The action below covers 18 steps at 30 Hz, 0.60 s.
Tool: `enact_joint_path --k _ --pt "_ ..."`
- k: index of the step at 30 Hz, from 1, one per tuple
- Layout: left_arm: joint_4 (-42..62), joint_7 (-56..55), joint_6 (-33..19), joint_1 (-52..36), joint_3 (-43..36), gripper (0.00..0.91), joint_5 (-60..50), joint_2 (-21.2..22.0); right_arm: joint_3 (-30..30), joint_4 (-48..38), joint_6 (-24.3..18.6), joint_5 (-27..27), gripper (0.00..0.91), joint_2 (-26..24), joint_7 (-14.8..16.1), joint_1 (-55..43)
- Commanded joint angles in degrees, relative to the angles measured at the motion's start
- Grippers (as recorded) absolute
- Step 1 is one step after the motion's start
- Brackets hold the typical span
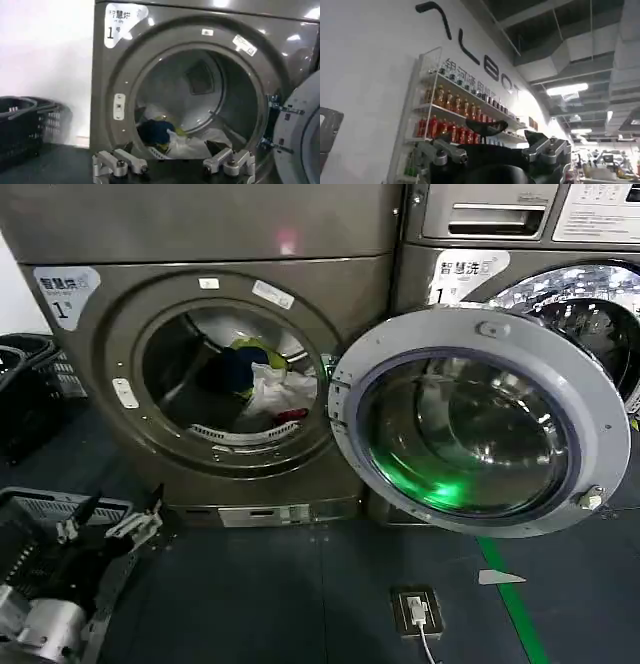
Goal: Grasp the clothes from the dryer.
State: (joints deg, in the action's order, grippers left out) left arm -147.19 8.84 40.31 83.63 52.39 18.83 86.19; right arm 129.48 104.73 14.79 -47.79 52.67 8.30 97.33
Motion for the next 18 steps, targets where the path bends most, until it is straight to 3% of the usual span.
enact_joint_path --k 1,18 --pt "0.33 0.35 -0.36 -0.45 -0.47 0.907 -0.08 -0.30 -0.16 -0.09 -2.80 -0.35 0.907 0.38 0.83 0.07" --pt "0.48 0.32 -0.48 -0.37 -1.04 0.907 -0.13 -1.07 0.32 0.39 -3.33 -0.51 0.907 0.45 1.24 0.71"
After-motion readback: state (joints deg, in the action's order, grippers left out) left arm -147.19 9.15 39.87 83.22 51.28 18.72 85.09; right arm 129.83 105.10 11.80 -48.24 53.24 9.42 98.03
